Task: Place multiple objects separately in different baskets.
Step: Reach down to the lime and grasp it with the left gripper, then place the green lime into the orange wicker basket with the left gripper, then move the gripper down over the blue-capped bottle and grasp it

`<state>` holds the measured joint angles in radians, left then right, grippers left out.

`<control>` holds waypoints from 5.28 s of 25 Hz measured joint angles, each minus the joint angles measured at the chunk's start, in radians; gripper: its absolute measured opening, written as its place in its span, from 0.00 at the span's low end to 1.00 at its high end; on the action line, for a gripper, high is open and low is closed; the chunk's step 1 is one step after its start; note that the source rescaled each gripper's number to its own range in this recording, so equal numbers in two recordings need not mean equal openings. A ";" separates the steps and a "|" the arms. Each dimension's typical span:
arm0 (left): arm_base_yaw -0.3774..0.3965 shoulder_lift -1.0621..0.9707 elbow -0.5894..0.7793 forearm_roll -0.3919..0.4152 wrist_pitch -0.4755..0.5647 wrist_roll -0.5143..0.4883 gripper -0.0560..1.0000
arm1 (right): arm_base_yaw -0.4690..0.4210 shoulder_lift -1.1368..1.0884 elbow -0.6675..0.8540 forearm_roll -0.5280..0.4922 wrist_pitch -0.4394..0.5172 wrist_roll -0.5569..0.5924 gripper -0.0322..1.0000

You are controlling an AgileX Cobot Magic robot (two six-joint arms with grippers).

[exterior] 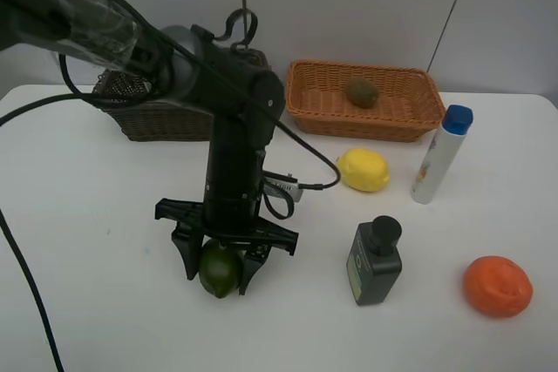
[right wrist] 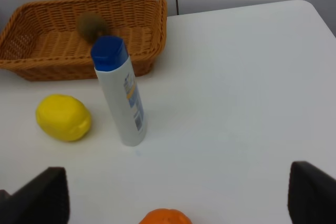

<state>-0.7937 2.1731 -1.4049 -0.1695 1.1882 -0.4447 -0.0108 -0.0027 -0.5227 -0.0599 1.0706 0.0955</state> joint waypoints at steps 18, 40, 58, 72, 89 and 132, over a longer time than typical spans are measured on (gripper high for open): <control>0.298 0.015 -0.642 0.296 -0.446 0.319 0.66 | 0.000 0.000 0.000 0.000 0.000 0.000 0.98; 0.234 0.259 -0.642 0.059 -0.897 0.429 0.99 | 0.000 0.000 0.000 0.000 0.000 0.000 0.98; 0.234 0.152 -1.010 0.159 0.009 0.432 1.00 | 0.000 0.000 0.000 0.000 0.000 0.000 0.98; 0.440 -0.339 -0.367 0.181 0.011 0.303 1.00 | 0.000 0.000 0.000 0.000 0.000 0.000 0.98; 0.599 -1.592 0.701 0.178 0.015 0.196 1.00 | 0.033 0.000 0.000 0.000 0.000 0.000 0.98; 0.599 -2.180 0.898 0.123 -0.117 0.465 1.00 | 0.033 0.226 -0.033 -0.044 -0.048 0.003 0.98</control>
<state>-0.1946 -0.0071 -0.5072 -0.0469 1.0710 0.0201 0.0224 0.2233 -0.5555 -0.1040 1.0230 0.0982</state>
